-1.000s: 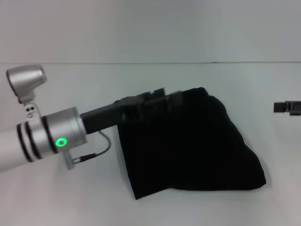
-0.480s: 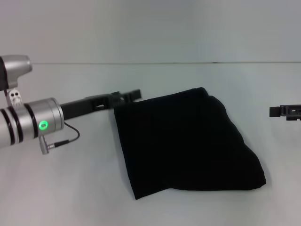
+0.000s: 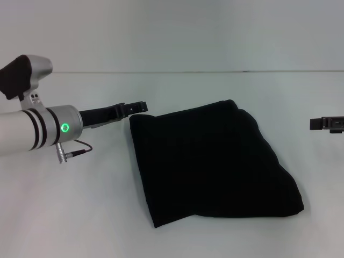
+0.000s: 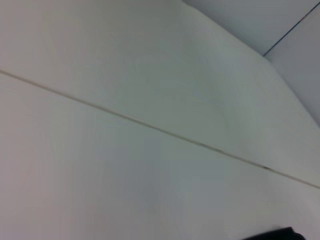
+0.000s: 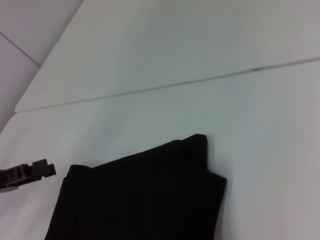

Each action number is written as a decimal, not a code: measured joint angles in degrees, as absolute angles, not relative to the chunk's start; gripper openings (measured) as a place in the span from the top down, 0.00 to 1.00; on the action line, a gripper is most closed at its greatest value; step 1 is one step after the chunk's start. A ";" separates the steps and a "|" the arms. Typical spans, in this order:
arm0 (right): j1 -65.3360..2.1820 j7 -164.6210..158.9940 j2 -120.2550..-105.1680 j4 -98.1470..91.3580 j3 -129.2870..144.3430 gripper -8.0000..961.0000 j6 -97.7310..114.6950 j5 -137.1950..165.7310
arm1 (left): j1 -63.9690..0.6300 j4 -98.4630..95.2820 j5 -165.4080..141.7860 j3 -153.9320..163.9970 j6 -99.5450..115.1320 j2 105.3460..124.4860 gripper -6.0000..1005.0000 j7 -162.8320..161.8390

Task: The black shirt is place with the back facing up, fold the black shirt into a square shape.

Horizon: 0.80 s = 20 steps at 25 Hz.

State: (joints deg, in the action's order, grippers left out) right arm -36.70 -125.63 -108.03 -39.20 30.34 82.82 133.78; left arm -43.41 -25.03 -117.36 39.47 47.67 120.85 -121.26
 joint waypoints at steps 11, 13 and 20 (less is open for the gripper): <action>-36.40 -125.51 -107.74 -39.20 30.41 0.04 81.70 133.99 | -43.76 -23.66 -118.07 43.61 43.65 121.28 0.12 -121.95; -36.47 -125.51 -107.73 -39.19 30.41 0.04 81.61 134.01 | -44.20 -23.27 -118.51 44.44 43.93 121.35 0.13 -121.96; -36.79 -125.53 -107.64 -39.20 30.41 0.05 81.55 134.03 | -45.21 -23.34 -118.61 46.56 45.26 121.52 0.16 -121.94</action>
